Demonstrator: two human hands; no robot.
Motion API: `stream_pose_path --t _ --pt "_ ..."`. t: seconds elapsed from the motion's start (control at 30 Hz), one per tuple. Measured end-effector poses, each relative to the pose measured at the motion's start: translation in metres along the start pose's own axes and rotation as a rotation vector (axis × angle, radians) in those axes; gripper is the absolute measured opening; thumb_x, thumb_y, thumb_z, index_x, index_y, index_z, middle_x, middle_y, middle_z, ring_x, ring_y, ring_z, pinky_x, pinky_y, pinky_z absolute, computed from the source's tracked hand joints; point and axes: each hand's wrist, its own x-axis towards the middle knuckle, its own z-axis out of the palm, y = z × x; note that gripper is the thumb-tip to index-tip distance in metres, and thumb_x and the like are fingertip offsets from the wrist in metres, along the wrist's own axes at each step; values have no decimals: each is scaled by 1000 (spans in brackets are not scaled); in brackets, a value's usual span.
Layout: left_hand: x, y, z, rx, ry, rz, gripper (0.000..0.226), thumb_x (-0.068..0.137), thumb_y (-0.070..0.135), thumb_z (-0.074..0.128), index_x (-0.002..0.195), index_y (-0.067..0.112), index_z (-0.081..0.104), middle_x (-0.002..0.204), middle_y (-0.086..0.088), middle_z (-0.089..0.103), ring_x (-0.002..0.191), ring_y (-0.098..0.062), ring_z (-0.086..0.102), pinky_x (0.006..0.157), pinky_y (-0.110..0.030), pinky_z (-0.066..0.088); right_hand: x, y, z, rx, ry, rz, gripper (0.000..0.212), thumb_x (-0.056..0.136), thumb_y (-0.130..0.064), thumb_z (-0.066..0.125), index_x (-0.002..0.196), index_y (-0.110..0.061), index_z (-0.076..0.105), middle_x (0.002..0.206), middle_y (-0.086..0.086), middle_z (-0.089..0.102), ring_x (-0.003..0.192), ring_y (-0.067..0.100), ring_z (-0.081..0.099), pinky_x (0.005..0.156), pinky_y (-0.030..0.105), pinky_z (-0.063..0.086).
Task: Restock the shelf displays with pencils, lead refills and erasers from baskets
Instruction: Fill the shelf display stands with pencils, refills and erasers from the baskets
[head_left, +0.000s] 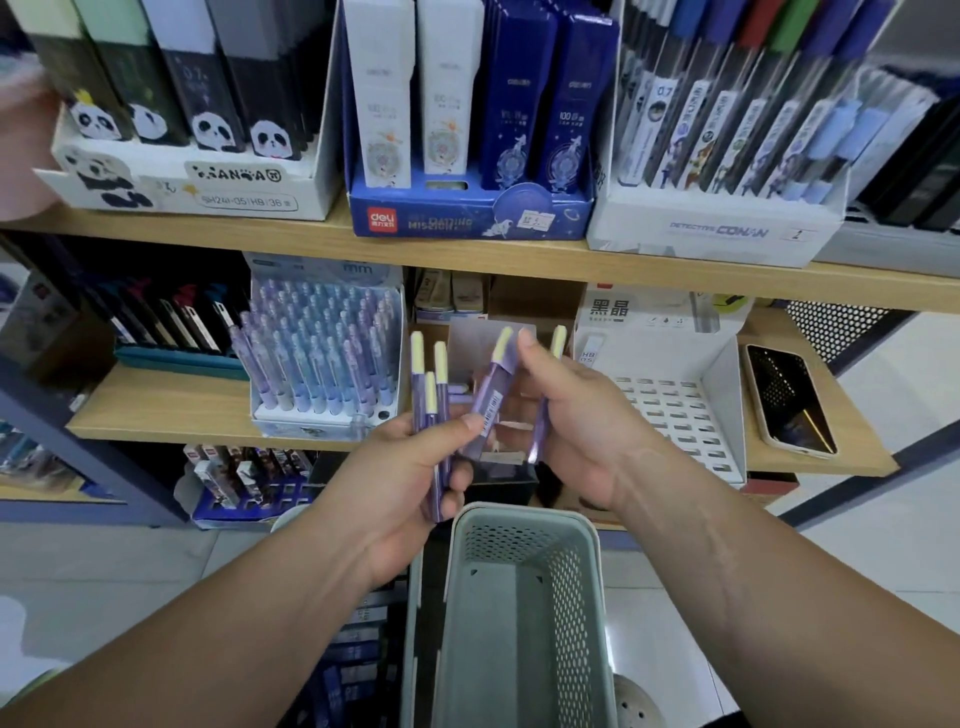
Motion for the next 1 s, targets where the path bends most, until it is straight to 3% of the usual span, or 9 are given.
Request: stream_pose_path --t 0.1,0.17,0.2,0.33,0.47,0.67,0.77,0.87,1.0 --pt "2 4 -9 -50 15 -17 29 85 15 71 112 7 65 92 -12 69 48 -9 45 36 -19 32 1 -10 -9 58 28 -6 36 94 -42 64 117 -15 69 99 8 74 69 17 63 70 36 56" --pt "3 4 -12 -28 38 -16 32 89 14 68 120 5 62 103 -18 67 49 -10 46 37 -20 33 1 -13 -12 80 74 -24 29 95 -34 67 117 -16 68 90 6 70 54 12 50 48 25 45" --pt "3 3 -13 -11 44 -15 28 91 13 66 117 7 61 102 -18 67 49 -11 46 38 -20 34 2 -12 -11 50 89 -40 25 95 -32 68 115 -17 69 87 4 68 50 11 44 44 23 37" --pt "1 2 -13 93 -5 -27 20 93 10 64 113 10 61 89 -12 72 48 -11 44 39 -21 34 4 -6 -2 -155 90 -115 9 93 -26 72 100 -22 73 74 2 63 47 12 39 46 25 29" --pt "0 0 -12 153 -10 4 12 93 9 64 104 13 61 84 -11 72 49 -12 43 39 -22 32 6 -8 -1 -192 107 -90 4 92 -17 72 92 -21 73 51 -2 48 42 11 35 43 21 29" --pt "0 2 -18 66 -6 -17 20 93 16 64 112 11 61 99 -15 74 50 -12 49 39 -20 36 8 -11 -5 -45 20 -29 6 92 -20 71 96 -17 68 65 8 63 42 11 38 45 21 27" --pt "2 0 -21 96 51 -6 17 91 14 67 107 12 61 85 -4 74 50 -13 49 39 -21 36 6 -14 -4 -266 56 -103 8 94 -22 69 94 -14 67 67 10 66 42 11 43 41 20 28" --pt "6 2 -26 99 140 -4 24 91 16 69 113 8 64 98 -6 77 51 -12 50 39 -22 37 8 -24 -9 -519 165 -253 14 95 -7 57 97 -13 70 77 9 73 41 4 50 40 20 37" --pt "7 7 -34 78 210 -19 30 91 20 70 117 7 66 89 -7 75 50 -11 47 40 -21 36 22 -34 -25 -761 332 -431 12 92 -16 62 94 -27 66 81 -2 66 64 17 59 58 31 48"
